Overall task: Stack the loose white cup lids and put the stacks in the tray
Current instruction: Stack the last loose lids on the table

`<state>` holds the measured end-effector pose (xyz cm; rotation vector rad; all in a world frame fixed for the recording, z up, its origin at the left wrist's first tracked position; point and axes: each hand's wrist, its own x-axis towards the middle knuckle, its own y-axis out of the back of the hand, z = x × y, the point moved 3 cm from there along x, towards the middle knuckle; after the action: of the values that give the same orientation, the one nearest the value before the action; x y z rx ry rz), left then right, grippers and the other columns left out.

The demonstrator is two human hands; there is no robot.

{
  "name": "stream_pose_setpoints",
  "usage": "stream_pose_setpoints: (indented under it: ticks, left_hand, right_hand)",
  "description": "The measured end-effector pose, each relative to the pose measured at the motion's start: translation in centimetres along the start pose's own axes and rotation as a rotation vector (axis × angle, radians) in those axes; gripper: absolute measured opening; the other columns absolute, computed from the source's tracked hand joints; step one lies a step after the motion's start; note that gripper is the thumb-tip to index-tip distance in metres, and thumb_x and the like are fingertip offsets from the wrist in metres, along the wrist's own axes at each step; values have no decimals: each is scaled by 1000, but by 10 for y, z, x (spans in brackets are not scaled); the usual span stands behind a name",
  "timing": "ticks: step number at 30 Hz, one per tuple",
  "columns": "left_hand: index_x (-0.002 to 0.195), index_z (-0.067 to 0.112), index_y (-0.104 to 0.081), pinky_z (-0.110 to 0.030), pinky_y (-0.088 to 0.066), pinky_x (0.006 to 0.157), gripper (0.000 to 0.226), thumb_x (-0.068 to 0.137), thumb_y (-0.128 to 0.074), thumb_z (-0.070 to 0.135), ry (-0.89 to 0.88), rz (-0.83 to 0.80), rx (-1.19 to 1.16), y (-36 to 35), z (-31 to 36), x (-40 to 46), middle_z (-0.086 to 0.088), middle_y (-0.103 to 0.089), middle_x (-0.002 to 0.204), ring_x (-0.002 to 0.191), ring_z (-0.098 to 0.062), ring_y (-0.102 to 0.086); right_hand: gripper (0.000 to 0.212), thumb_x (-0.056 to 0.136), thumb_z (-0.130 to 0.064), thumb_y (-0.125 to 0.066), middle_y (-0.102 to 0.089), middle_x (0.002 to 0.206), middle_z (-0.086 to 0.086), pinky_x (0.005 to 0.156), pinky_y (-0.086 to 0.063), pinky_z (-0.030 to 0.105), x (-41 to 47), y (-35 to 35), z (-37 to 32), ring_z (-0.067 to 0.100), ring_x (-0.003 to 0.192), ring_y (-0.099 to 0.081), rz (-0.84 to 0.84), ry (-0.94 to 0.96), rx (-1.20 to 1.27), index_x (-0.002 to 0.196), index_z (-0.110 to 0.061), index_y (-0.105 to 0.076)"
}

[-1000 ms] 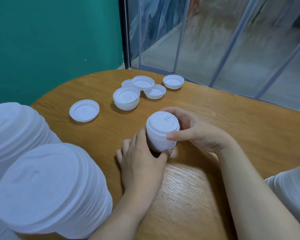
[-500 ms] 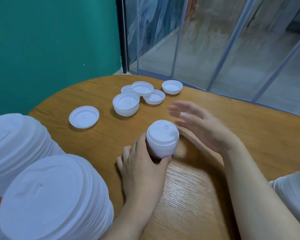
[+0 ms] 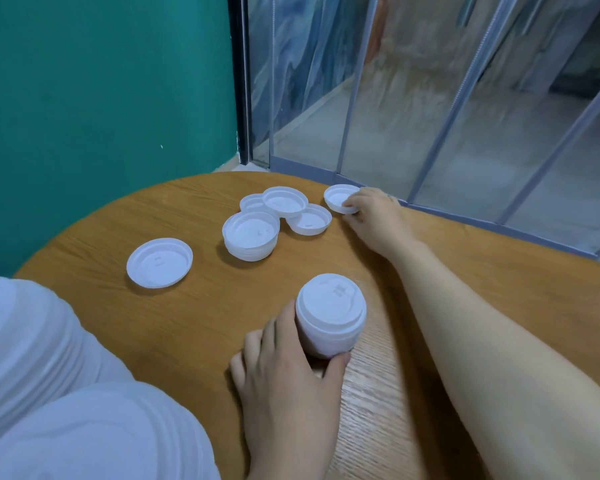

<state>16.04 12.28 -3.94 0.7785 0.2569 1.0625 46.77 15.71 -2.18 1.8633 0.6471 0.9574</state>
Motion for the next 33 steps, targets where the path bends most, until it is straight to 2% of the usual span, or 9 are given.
stream_pose_setpoints:
  ticks: [5,8,11,15,19,22,25,29,33]
  left_hand:
    - [133,39,-54,-36,-31,98,79,63,-88,57,-5,12,18,-3,-1,0,24,-64,119,112,-8,-45]
    - [134,38,-54,-38,-33,100,79,65,-87,58,3,8,20,-1,0,-1,22,-64,119,113,-10,-46]
    - [137,39,-52,-37,-31,100,77,69,-85,59,-2,1,14,3,2,-2,22,-63,123,115,-10,-43]
    - [137,38,-49,-35,-27,103,74,74,-81,60,5,-26,15,8,6,-2,21,-60,129,121,-13,-43]
    - [137,32,-51,-39,-28,100,74,74,-81,58,0,-27,37,10,8,-4,14,-63,128,120,-19,-47]
    - [134,31,-53,-40,-30,99,73,73,-82,59,-1,-19,41,9,7,-4,12,-65,124,118,-21,-49]
    - [130,32,-54,-40,-32,98,70,73,-81,61,-3,-8,33,8,6,-4,13,-65,118,115,-21,-50]
    - [132,33,-53,-39,-32,100,70,74,-81,60,-6,-8,32,7,6,-3,15,-64,120,117,-19,-48]
    - [135,33,-51,-39,-30,102,70,76,-79,59,-6,-21,28,7,7,-3,15,-63,121,119,-17,-45]
  right_hand:
    - [11,97,-15,-65,-72,108,0,93,-32,31,-5,19,-9,24,111,-59,60,-11,-32,103,-14,-74]
    - [7,95,-25,-68,-69,94,-15,83,-49,35,-21,36,-16,16,94,-62,79,-158,222,89,-28,-69]
    - [20,92,-24,-74,-67,74,-18,73,-48,24,-44,59,-26,1,73,-60,154,-207,432,76,-32,-65]
    - [3,92,-17,-75,-74,80,-9,74,-56,24,-86,83,-36,5,74,-67,224,-359,756,89,-18,-74]
    - [12,96,-9,-68,-74,85,5,67,-58,25,-132,75,-37,13,72,-68,291,-553,1025,108,-11,-70]
    - [22,96,-22,-67,-71,83,1,72,-58,38,-157,56,-26,12,67,-64,298,-624,939,117,-27,-68]
    - [26,86,-47,-62,-75,95,-8,87,-58,49,-169,48,-19,10,78,-68,299,-610,802,111,-41,-69]
    - [32,88,-42,-75,-67,111,-11,93,-55,41,-171,46,-19,7,96,-64,258,-525,608,116,-39,-60]
    - [58,68,-61,-80,-52,111,-21,94,-52,39,-169,41,-21,11,108,-60,185,-488,449,115,-50,-47]
